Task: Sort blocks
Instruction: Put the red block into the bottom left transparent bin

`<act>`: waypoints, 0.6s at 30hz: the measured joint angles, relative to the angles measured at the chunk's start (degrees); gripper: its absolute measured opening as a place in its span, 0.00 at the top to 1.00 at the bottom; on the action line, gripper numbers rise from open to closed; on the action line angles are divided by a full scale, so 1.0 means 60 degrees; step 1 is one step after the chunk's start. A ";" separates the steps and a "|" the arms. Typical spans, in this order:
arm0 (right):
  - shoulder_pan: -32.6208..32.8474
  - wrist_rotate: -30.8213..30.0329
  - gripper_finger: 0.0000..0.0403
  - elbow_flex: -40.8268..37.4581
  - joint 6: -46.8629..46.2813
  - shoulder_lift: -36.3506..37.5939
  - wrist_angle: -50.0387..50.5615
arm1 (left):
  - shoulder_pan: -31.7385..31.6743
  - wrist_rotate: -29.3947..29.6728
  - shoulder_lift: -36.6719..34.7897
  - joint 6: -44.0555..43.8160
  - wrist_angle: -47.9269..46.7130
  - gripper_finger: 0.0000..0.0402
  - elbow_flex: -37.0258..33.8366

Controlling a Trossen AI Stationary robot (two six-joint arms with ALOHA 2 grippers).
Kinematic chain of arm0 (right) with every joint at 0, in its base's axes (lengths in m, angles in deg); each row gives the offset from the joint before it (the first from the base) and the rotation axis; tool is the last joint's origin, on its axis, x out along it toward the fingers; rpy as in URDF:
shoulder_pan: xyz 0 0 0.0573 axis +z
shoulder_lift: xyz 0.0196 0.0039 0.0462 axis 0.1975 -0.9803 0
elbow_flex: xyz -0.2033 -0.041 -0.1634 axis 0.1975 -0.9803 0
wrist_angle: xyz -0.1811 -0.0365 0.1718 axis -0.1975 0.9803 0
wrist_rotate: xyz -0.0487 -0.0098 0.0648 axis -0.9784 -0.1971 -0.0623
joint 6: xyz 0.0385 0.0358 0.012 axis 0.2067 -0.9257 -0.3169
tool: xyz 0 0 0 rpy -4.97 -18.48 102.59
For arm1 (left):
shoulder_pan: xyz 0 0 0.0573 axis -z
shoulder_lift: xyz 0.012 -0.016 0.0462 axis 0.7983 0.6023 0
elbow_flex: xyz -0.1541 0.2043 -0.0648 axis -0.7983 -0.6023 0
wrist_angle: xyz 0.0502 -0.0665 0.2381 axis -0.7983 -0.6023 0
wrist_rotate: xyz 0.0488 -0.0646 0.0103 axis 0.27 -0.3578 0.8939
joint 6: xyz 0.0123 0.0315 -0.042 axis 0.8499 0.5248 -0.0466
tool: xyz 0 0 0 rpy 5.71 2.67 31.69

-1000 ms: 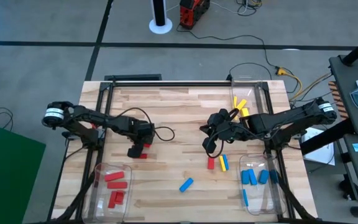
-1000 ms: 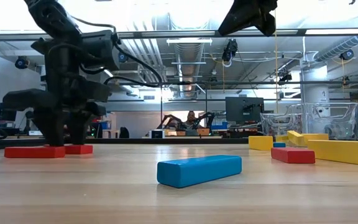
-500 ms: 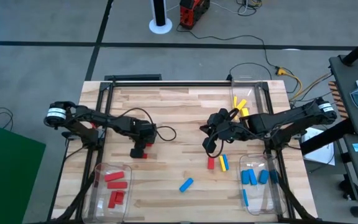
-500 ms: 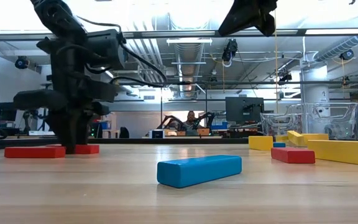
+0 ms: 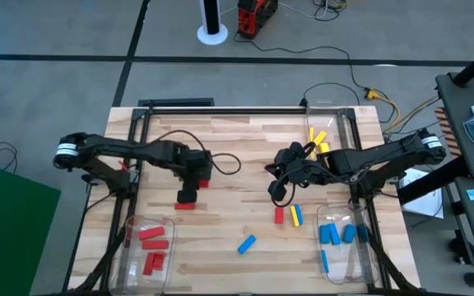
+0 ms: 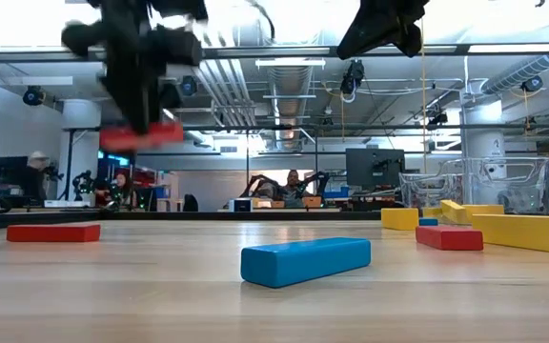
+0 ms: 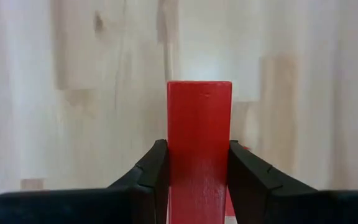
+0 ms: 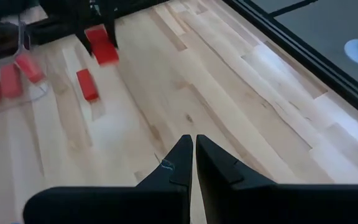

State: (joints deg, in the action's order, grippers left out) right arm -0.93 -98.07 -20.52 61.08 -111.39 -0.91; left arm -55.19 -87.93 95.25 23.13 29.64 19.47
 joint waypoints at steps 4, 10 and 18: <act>0.0000 0.0000 0.97 0.0000 0.0224 0.0000 0.0078 | 0.0402 0.0052 -0.0666 -0.0699 -0.0870 0.75 0.0825; 0.0000 0.0004 0.97 -0.0053 0.0231 0.0000 0.0154 | 0.1464 0.0277 -0.1531 -0.2090 -0.1805 0.75 0.1771; 0.0000 0.0007 0.97 -0.0176 0.0297 0.0000 0.0146 | 0.3846 0.0323 -0.1900 -0.4274 -0.2858 0.75 0.1972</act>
State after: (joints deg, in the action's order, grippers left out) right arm -0.93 -98.03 -21.58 62.87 -111.39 -0.03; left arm -32.12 -85.99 83.85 -2.51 12.49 31.31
